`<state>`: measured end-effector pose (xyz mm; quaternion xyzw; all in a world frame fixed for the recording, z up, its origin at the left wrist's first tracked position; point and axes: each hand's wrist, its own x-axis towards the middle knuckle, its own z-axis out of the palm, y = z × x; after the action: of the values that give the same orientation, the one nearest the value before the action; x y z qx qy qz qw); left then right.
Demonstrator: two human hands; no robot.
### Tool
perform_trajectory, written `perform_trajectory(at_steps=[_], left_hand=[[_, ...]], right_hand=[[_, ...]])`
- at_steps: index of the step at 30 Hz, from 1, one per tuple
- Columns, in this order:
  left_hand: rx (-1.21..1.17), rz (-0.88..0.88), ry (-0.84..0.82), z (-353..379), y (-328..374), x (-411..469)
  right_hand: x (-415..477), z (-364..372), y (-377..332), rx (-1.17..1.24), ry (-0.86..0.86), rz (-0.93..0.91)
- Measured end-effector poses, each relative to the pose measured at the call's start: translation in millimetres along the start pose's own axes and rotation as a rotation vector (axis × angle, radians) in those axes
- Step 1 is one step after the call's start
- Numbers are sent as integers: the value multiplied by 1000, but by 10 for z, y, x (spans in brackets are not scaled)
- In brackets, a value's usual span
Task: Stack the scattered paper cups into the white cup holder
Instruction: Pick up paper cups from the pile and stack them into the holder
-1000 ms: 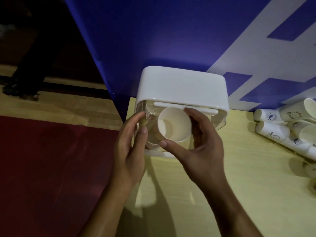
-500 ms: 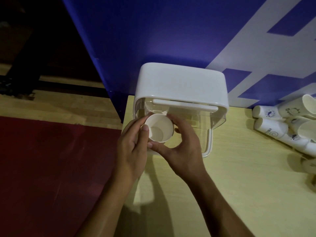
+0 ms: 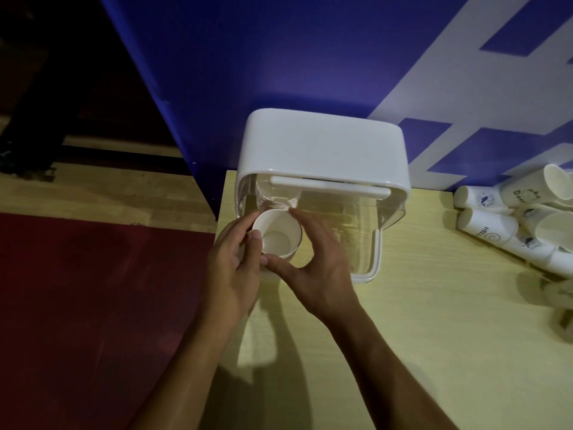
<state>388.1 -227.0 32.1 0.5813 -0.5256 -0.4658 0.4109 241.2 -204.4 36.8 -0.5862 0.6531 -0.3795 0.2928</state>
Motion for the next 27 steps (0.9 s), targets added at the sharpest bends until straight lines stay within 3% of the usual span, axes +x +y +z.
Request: perform_trajectory(at_steps=[9,14,20,23,27], left_hand=[[106,80,78,-80,76,-124],[150,335,155,76,388,-365],[77,438,-169,997,821,-586],[70,384,-379,1725,974,-777],[262,366,-619,2748,1060,-1067]], right_hand=[[-125,-210,0,22,37,67],[-358,-703,182,76,193,184],[-723,-1495,499,87,369,284],[-994,-2007,766,87,444,346],[-1493,-2798,1174,21,501,404]])
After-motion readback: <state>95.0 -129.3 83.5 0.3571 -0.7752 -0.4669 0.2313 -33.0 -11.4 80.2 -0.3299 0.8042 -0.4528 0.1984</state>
